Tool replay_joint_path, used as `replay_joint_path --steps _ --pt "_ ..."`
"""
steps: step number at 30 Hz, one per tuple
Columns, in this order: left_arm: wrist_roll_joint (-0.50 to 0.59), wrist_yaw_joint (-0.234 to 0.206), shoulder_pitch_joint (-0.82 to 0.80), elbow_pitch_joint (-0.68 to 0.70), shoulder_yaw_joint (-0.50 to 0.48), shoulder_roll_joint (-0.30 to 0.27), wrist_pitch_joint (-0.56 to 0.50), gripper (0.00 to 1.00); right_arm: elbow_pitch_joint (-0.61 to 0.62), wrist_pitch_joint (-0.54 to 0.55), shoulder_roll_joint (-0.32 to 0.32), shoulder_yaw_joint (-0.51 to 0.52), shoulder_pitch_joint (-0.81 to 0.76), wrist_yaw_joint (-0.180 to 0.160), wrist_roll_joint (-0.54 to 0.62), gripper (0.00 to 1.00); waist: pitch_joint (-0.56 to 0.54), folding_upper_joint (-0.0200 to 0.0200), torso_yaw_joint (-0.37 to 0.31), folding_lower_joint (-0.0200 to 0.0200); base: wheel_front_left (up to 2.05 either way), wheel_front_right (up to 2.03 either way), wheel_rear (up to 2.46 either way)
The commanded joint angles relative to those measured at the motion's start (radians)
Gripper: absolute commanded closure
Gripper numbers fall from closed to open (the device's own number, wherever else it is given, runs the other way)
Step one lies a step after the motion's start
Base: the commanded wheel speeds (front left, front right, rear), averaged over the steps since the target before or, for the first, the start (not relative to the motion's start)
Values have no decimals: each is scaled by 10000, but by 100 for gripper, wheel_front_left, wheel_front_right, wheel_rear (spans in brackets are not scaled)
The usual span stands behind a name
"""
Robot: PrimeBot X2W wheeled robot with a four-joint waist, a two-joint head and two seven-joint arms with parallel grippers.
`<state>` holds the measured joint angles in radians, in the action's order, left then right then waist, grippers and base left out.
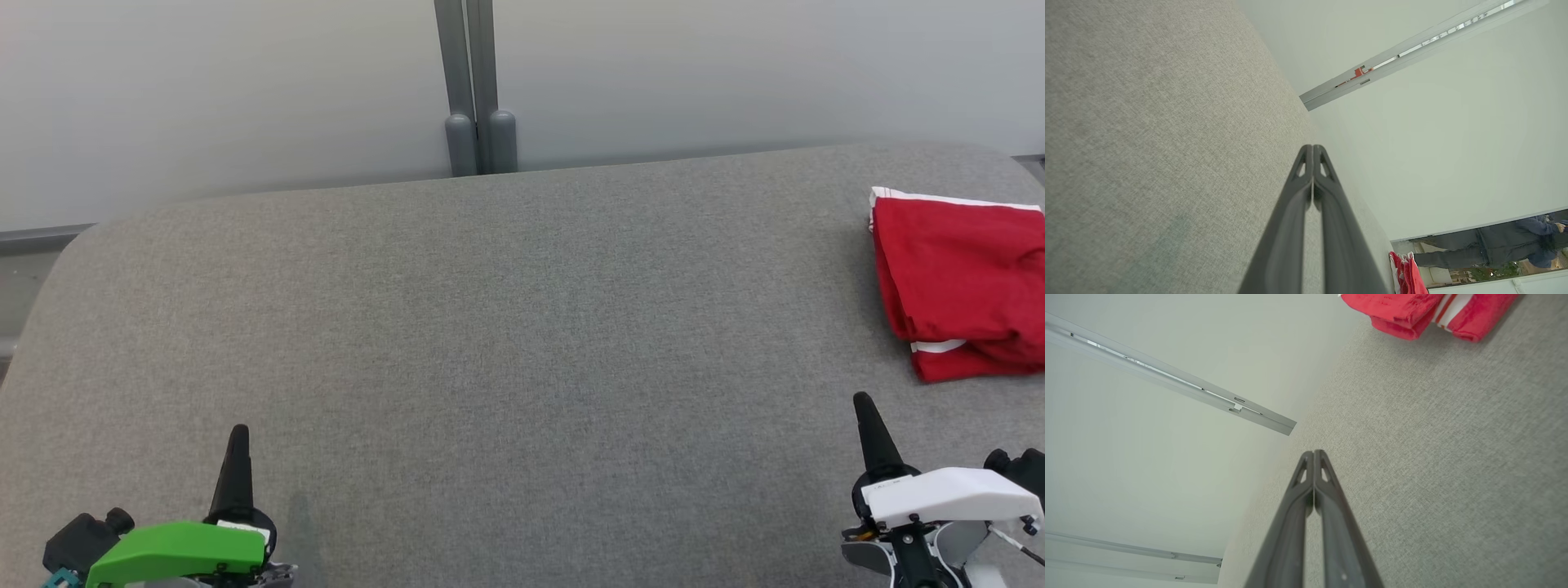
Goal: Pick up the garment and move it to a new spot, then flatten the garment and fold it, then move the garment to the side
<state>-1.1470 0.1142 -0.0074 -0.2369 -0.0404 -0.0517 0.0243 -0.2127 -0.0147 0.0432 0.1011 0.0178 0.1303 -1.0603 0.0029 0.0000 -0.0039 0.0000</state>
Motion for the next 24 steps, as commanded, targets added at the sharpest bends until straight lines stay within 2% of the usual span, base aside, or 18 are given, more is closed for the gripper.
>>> replay_joint_path --steps 1,24 --pt "-323 60 -259 56 -78 -87 -69 100 44 73 63 32 224 7 -338 100 0 0 1 0 0 0 0" --pt "-2292 110 -640 -6 -346 -89 -643 100 -126 635 79 84 570 7 -2668 100 1 0 16 0 0 0 0"
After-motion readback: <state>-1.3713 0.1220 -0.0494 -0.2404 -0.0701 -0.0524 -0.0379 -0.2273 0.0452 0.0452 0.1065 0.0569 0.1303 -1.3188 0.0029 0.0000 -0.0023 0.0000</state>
